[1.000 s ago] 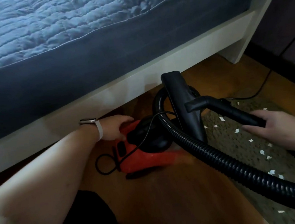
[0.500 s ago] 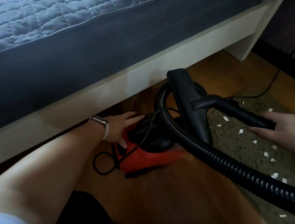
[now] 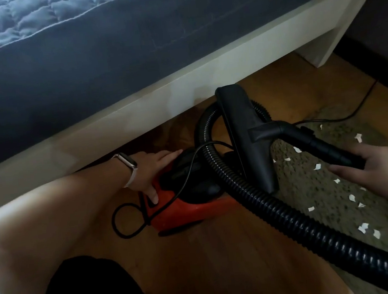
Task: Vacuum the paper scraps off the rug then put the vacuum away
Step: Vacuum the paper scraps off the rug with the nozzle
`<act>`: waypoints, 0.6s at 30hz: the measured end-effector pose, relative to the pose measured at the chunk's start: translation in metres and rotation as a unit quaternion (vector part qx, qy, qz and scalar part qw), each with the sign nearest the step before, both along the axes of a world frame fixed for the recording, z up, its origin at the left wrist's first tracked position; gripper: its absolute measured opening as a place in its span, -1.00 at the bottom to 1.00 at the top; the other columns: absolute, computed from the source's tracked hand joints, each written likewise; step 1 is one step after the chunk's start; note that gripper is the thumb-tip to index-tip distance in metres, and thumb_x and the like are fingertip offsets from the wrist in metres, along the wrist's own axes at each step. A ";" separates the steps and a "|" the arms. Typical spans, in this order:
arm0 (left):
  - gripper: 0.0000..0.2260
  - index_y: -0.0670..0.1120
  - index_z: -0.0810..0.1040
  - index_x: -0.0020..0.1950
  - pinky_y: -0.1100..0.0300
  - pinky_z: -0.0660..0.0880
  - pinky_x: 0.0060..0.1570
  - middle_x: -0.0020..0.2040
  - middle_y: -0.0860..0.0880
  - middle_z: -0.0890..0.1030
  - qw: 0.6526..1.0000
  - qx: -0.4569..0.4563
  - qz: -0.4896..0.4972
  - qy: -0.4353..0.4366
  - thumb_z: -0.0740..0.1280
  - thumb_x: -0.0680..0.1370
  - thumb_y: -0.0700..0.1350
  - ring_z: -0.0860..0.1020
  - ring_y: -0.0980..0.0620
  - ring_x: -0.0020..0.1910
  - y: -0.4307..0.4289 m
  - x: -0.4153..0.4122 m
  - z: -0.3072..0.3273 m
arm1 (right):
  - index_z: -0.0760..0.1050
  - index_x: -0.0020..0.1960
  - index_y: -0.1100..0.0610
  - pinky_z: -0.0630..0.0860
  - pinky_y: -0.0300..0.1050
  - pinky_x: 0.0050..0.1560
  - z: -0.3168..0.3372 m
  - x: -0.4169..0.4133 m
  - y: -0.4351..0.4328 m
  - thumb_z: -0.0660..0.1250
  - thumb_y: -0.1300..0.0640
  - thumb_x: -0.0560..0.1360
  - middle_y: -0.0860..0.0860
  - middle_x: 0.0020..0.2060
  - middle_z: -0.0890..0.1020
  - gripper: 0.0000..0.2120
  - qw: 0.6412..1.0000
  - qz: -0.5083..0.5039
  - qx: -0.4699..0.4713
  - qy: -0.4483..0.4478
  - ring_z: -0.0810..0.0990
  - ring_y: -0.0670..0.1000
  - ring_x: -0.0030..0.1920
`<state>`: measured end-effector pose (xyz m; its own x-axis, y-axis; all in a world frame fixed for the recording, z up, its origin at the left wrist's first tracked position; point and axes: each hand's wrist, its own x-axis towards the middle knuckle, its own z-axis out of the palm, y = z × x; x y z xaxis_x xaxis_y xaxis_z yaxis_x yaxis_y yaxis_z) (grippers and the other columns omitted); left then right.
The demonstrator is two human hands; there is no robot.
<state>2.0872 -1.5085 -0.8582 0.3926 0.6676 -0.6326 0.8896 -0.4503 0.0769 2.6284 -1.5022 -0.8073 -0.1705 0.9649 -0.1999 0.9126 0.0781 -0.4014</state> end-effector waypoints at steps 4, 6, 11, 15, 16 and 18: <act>0.38 0.25 -0.65 0.36 -0.18 0.19 0.44 0.62 -0.06 -0.01 1.000 0.002 -0.016 0.011 0.49 0.12 0.48 0.25 -0.16 0.51 0.001 0.000 -0.002 | 0.46 0.04 -0.42 0.49 -0.18 -0.60 -0.013 0.018 0.004 0.15 -0.63 0.32 -0.38 -0.29 0.59 -0.55 1.000 -0.011 0.014 -0.019 0.52 -0.34 -0.47; 0.38 0.23 -0.64 0.39 -0.22 0.13 0.44 0.62 -0.10 0.01 1.000 0.003 -0.022 0.009 0.47 0.12 0.51 0.27 -0.20 0.50 0.001 0.000 -0.001 | 0.45 0.04 -0.43 0.50 -0.16 -0.62 -0.018 0.023 0.005 0.15 -0.63 0.33 -0.41 -0.26 0.58 -0.58 0.999 -0.008 0.021 -0.031 0.52 -0.36 -0.45; 0.38 0.25 -0.62 0.40 -0.21 0.15 0.44 0.60 -0.11 0.10 0.999 0.004 -0.013 0.038 0.47 0.10 0.50 0.29 -0.18 0.49 -0.002 0.002 0.002 | 0.46 0.02 -0.38 0.48 -0.14 -0.63 0.008 0.010 -0.009 0.10 -0.66 0.31 -0.36 -0.32 0.58 -0.51 1.000 0.005 -0.014 -0.023 0.53 -0.30 -0.47; 0.30 0.18 -0.38 0.56 -0.09 0.30 0.40 0.60 -0.07 0.09 0.998 0.043 0.010 0.047 0.45 0.15 0.51 0.31 -0.15 0.47 -0.008 0.010 0.021 | 0.39 -0.02 -0.52 0.59 -0.01 -0.46 0.033 0.001 -0.031 0.09 -0.66 0.28 -0.28 -0.35 0.62 -0.61 1.000 0.000 -0.030 0.001 0.58 -0.22 -0.42; 0.26 0.14 -0.25 0.60 -0.05 0.32 0.40 0.59 -0.07 0.10 0.998 0.055 0.029 0.033 0.46 0.18 0.49 0.29 -0.13 0.48 -0.009 0.011 0.031 | 0.38 -0.03 -0.54 0.61 0.04 -0.40 0.038 0.001 -0.034 0.12 -0.63 0.28 -0.23 -0.35 0.63 -0.65 0.999 -0.005 -0.038 0.006 0.59 -0.19 -0.41; 0.08 0.08 -0.01 0.63 -0.03 0.32 0.41 0.57 -0.08 0.16 0.994 0.091 0.061 -0.017 0.53 0.30 0.32 0.26 -0.11 0.48 -0.011 0.015 0.055 | 0.38 -0.03 -0.53 0.63 0.07 -0.35 0.046 0.004 -0.038 0.16 -0.57 0.26 -0.19 -0.35 0.65 -0.68 0.998 -0.014 -0.055 0.012 0.60 -0.17 -0.41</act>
